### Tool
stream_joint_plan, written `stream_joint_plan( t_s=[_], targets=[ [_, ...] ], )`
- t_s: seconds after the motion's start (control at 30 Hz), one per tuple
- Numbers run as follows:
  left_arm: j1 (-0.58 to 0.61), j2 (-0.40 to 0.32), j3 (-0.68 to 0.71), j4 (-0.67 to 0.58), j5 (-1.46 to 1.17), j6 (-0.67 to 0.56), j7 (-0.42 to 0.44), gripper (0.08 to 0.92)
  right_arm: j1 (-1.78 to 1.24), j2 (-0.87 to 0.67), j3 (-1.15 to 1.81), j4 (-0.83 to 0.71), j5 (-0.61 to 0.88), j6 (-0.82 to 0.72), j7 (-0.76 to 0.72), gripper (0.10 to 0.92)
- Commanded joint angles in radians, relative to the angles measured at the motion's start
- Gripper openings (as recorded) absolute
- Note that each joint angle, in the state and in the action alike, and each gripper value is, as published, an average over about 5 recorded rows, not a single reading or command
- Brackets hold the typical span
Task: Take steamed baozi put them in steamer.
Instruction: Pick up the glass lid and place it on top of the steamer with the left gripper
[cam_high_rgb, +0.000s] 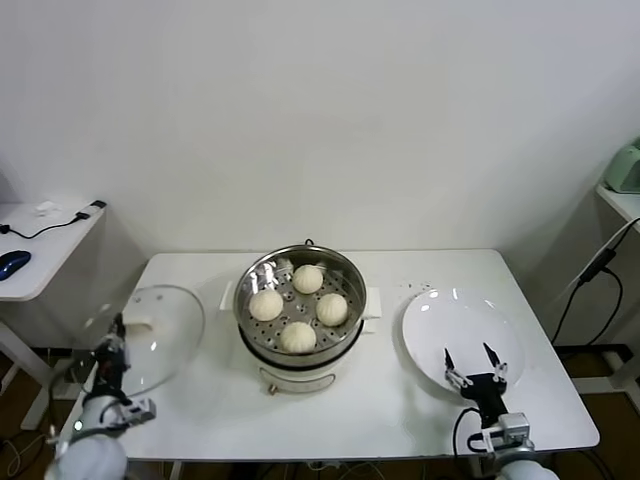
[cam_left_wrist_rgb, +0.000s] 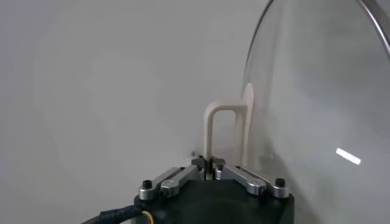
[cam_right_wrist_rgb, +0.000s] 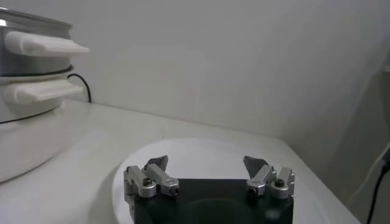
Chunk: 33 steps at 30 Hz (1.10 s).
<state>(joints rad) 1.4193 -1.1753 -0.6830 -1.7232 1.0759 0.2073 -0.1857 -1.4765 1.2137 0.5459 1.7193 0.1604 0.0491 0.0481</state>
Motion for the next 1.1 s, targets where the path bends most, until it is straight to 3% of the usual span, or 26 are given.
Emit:
stream_joint_plan(
  t_s=[0.03,0.2,0.37,0.63,1.1],
  targets=[
    [0.02,0.113,-0.044,-0.315,-0.142,0.123,0.182,0.139,-0.011,-0.005,0.041,0.009,-0.002,-0.005,0.0,0.823],
    [-0.049,0.131,0.067,-0.425,-0.126,0.245,0.249,0.139,-0.015,0.001,0.032,0.018,-0.007,-0.003,-0.002,0.823],
    [-0.138,0.106,0.296,-0.464,-0.009,0.381,0.299,0.139,-0.012,0.005,0.02,0.019,-0.008,0.014,-0.005,0.823],
    [-0.267,-0.034,0.536,-0.403,0.159,0.507,0.356,0.139,-0.011,0.01,0.002,-0.005,-0.012,0.052,-0.012,0.823],
    [-0.349,-0.27,0.722,-0.297,0.416,0.559,0.418,0.139,-0.008,0.029,-0.002,-0.047,-0.012,0.11,-0.011,0.823]
  ],
)
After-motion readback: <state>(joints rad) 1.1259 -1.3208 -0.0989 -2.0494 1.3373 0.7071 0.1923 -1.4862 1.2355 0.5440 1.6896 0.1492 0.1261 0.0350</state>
